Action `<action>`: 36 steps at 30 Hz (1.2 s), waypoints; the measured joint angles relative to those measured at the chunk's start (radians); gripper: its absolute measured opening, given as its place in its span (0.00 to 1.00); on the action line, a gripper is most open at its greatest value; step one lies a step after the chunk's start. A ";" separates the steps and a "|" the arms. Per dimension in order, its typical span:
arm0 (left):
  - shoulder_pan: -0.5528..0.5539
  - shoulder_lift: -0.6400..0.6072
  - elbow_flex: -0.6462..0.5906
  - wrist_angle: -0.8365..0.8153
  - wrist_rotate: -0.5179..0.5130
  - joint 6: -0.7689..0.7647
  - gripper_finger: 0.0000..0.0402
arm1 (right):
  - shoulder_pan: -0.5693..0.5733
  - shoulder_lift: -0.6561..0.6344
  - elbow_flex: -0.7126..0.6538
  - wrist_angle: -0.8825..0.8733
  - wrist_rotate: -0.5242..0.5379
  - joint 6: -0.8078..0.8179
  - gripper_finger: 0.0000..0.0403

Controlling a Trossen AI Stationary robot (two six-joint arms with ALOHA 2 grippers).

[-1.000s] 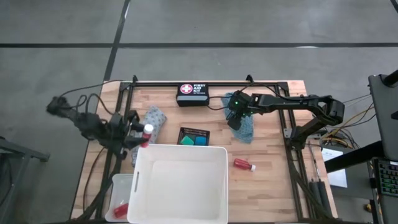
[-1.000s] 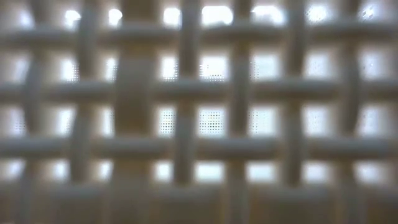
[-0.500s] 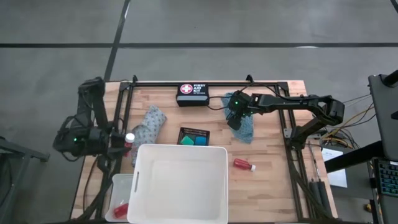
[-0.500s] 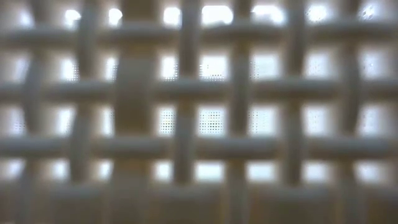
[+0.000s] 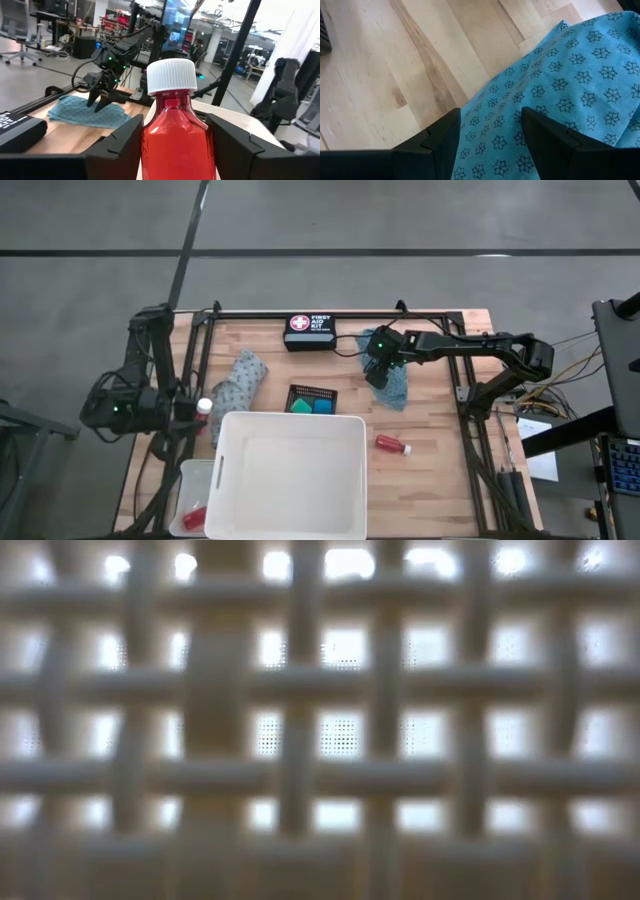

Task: Pick & Place Medicine items
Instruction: Put the right red medicine bottle into the white bin

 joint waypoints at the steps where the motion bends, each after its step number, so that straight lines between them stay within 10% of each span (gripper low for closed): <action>1: 0.000 0.000 0.000 0.001 0.000 0.000 0.49 | 0.000 0.000 0.000 0.000 0.000 0.000 0.50; 9: 0.110 0.003 0.000 -0.004 0.108 0.104 0.49 | 0.000 0.000 0.000 0.000 0.000 -0.002 0.50; 22: 0.722 0.046 0.000 -0.060 0.941 -0.041 0.49 | 0.000 0.000 0.000 0.000 0.000 0.000 0.50; 36: 0.732 -0.040 0.088 -0.603 0.586 -0.318 0.49 | 0.000 0.000 0.000 0.000 0.000 0.000 0.50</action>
